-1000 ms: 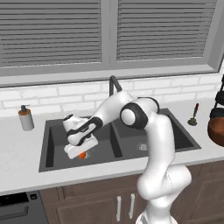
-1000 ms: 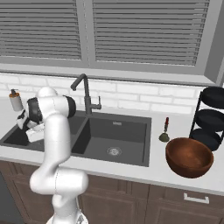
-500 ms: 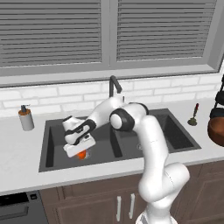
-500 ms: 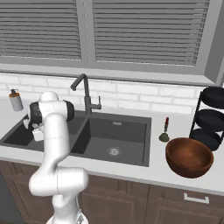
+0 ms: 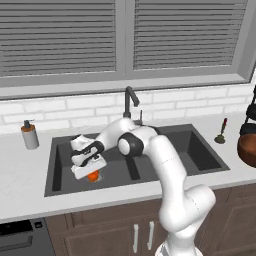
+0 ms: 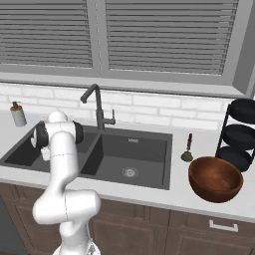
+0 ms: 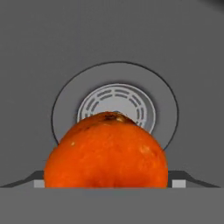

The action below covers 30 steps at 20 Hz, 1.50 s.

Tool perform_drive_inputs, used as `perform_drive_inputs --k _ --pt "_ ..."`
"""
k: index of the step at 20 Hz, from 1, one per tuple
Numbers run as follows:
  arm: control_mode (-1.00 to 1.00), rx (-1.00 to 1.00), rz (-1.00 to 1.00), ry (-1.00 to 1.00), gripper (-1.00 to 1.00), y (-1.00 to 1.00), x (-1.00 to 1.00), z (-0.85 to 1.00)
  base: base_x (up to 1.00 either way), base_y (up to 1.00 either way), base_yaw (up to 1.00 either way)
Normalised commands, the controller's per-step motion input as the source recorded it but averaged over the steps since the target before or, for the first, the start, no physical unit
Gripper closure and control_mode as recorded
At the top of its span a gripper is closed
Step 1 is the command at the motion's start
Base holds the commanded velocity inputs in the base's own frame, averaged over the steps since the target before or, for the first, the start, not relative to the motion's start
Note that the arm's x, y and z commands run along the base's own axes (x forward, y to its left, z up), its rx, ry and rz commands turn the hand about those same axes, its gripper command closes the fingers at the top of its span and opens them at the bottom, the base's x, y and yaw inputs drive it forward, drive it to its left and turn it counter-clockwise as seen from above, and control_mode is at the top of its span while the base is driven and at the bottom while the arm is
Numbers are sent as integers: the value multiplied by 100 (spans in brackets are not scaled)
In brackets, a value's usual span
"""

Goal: Pick the squash from the sink and place it in the bowl. Then pick the bowl and place it in the microwave. Then close the microwave door and press the start button.

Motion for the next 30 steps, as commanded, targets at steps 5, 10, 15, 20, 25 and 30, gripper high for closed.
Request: perform_drive_inputs --k 5,10,15,20,25,30 --pt "-100 -1 0 0 100 5 45 -32 0 0 0" --pt "-100 2 0 0 100 -2 -16 46 0 0 0" --pt "-100 0 0 -9 100 0 -82 100 0 0 0" --pt "-100 0 0 -6 100 0 -73 100 0 0 0" --pt "-100 -2 0 0 100 -39 -31 100 0 0 0" --pt "-100 0 0 0 100 -99 -18 90 0 0 0"
